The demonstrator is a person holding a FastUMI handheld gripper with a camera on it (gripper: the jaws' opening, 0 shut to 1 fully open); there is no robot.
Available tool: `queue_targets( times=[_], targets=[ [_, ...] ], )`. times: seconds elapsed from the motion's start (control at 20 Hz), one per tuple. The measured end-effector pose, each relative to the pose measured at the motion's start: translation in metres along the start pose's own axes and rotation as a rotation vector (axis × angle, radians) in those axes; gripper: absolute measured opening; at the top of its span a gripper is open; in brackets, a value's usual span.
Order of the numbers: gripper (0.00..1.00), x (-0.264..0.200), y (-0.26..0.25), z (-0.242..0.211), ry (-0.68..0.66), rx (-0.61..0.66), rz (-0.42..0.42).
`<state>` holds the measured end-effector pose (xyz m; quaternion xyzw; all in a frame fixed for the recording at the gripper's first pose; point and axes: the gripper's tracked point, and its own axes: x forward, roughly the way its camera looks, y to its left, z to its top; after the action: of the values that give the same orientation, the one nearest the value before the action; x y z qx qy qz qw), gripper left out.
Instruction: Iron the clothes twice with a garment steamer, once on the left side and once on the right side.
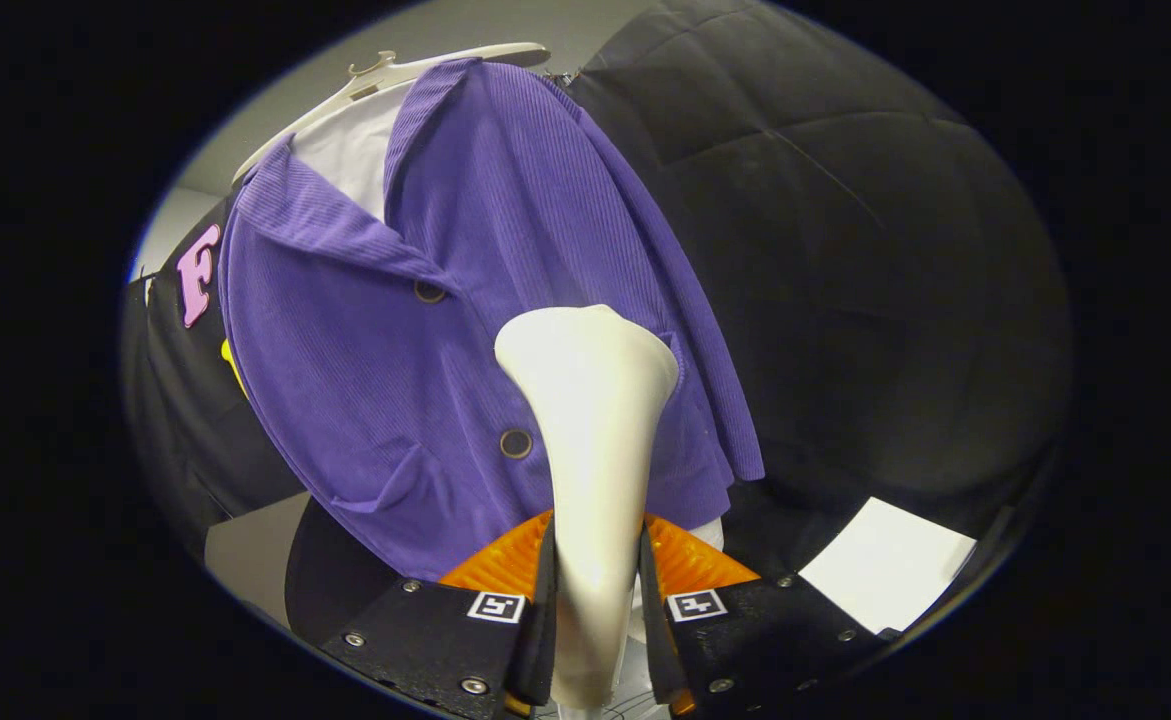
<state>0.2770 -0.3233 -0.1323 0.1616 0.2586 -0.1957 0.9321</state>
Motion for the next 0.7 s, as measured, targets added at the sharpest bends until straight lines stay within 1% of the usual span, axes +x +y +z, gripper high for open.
queue_targets(
  times=[0.15, 0.45, 0.7],
  targets=[
    [0.37, 0.004, -0.002, -0.027, 0.043, -0.004, -0.017],
    [0.37, 0.026, -0.013, -0.104, 0.163, -0.03, -0.044],
    [0.38, 0.023, -0.017, -0.162, 0.245, -0.045, -0.049]
  ],
)
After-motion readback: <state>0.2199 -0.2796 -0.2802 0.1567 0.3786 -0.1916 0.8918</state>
